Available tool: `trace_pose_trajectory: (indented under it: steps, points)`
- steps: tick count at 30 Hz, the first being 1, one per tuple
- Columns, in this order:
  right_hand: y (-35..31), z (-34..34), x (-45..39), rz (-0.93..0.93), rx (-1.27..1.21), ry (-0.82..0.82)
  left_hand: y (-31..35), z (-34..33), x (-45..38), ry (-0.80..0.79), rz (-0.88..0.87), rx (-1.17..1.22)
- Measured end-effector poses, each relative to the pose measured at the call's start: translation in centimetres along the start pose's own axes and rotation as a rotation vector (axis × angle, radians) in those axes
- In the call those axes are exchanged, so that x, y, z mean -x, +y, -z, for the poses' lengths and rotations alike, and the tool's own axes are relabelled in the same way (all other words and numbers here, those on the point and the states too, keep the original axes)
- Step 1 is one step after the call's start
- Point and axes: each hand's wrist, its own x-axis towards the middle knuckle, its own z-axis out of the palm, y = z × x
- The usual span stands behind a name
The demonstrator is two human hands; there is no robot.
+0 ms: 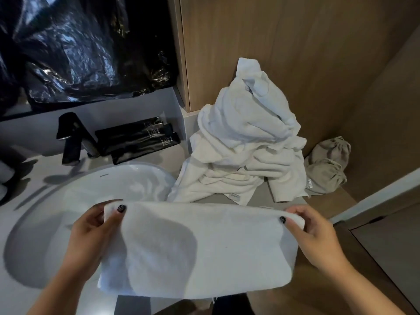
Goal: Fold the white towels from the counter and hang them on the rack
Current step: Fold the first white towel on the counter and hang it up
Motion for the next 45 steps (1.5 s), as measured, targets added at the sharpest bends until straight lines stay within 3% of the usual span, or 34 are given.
trace_pose_trajectory:
  steps: [4, 8, 18, 22, 27, 31, 34, 40, 42, 45]
  points:
    - [1.3, 0.2, 3.5, -0.250, -0.263, -0.039, -0.8, 1.0, 0.6, -0.145, 0.189, -0.030]
    - [3.9, -0.7, 4.3, -0.424, -0.257, -0.068, -2.7, 1.1, -0.4, -0.205, 0.301, -0.162]
    - [5.0, -3.3, 1.8, -0.376, 0.146, 0.062, -5.2, -0.8, -1.4, -0.269, 0.348, -0.304]
    - [4.3, -2.9, 1.0, -0.481, -0.062, 0.035, -4.6, -0.4, -1.4, -0.327, 0.434, -0.217]
    - [3.4, -1.4, 1.1, -0.513, -0.104, -0.174, -3.3, 0.2, -1.2, -0.369, 0.299, -0.205]
    - [3.0, -0.5, 1.8, -0.413, 0.004, -0.266, -1.7, 1.7, -0.9, -0.354, 0.136, -0.353]
    - [2.0, 0.8, 2.6, -0.219, 0.100, -0.228, 0.8, 2.4, 0.4, -0.326, -0.046, -0.453]
    - [-3.4, 5.5, 5.0, 0.204, 0.216, -0.115, 6.6, 3.2, 5.6, -0.339, -0.386, -0.239]
    - [-4.6, 7.0, 5.6, 0.358, 0.264, -0.074, 7.8, 3.4, 6.6, -0.288, -0.445, -0.160]
    - [-6.2, 8.4, 6.4, 0.461, 0.144, 0.046, 8.5, 3.4, 7.5, -0.203, -0.467, 0.078]
